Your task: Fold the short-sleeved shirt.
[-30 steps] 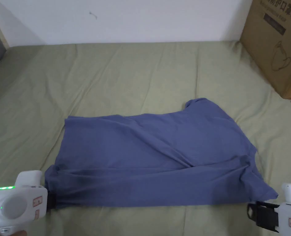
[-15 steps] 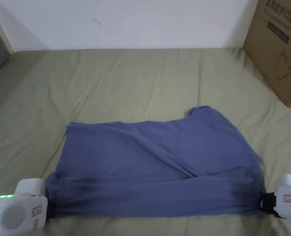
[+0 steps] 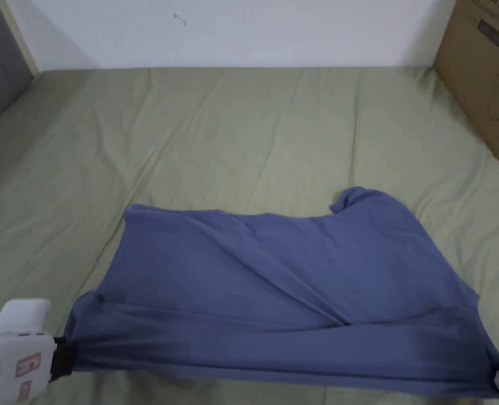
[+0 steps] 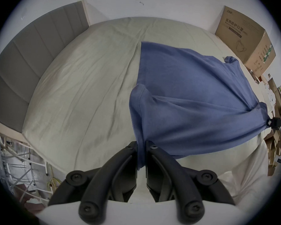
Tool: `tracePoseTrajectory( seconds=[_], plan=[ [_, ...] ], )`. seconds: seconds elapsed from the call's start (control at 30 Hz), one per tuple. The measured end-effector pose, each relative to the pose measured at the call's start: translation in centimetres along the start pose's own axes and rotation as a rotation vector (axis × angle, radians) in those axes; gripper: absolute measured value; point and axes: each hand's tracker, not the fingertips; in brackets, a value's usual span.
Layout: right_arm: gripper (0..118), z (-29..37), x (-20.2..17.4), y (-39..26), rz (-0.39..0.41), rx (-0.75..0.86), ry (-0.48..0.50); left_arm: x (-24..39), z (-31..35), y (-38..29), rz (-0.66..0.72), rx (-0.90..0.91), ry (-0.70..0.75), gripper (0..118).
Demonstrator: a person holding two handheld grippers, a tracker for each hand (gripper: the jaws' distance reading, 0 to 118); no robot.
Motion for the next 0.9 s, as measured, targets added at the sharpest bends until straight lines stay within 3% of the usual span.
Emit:
tracePoseTrajectory(
  seconds=[0.1,0.13,0.17,0.2,0.23,0.3,0.4,0.5,0.57,0.6,0.63,0.67,0.73,0.9],
  plan=[
    [10,-2.0,0.4,-3.2,-0.017,-0.043,-0.004,0.0,-1.5,-2.2,0.003,-0.055,0.017,9],
    [20,-2.5,0.4,-3.6,-0.041,-0.042,-0.008,0.1,-1.8,-2.6,0.003,-0.052,0.015,13],
    [38,-2.7,0.4,-3.8,-0.066,-0.032,0.001,0.5,-2.0,-3.1,0.007,-0.055,0.011,24],
    [56,-2.6,0.3,-3.7,-0.072,-0.030,-0.019,0.7,-2.0,-3.1,0.010,-0.065,0.015,39],
    [67,-2.4,0.1,-3.4,-0.066,-0.036,-0.046,0.9,-1.9,-3.0,0.011,-0.073,0.031,57],
    [67,-1.3,-0.1,-2.7,-0.027,0.004,-0.042,1.0,-1.1,-2.6,-0.002,-0.064,0.057,75],
    [67,1.1,-1.1,-1.2,0.053,0.078,-0.092,0.9,1.5,-1.3,0.045,0.015,0.054,76],
    [64,2.9,-2.3,-0.2,0.105,0.149,-0.093,1.1,4.0,0.2,0.093,0.111,0.005,75],
    [51,3.4,-3.1,0.3,0.136,0.166,-0.079,1.7,4.8,0.7,0.095,0.150,-0.033,65],
    [37,3.4,-3.7,0.3,0.152,0.176,-0.091,2.3,5.0,0.8,0.089,0.165,-0.027,49],
    [13,3.2,-4.2,0.1,0.163,0.187,-0.107,2.8,4.7,0.9,0.083,0.172,-0.023,15],
    [5,2.8,-4.6,-0.2,0.170,0.203,-0.123,3.4,4.1,0.8,0.071,0.171,-0.010,0],
    [0,1.7,-5.0,-0.5,0.183,0.166,-0.119,4.0,2.7,0.6,0.063,0.150,-0.021,0],
    [0,-0.5,-5.2,-0.8,0.157,0.112,-0.099,5.8,0.6,0.4,0.049,0.083,-0.029,0]
  ],
)
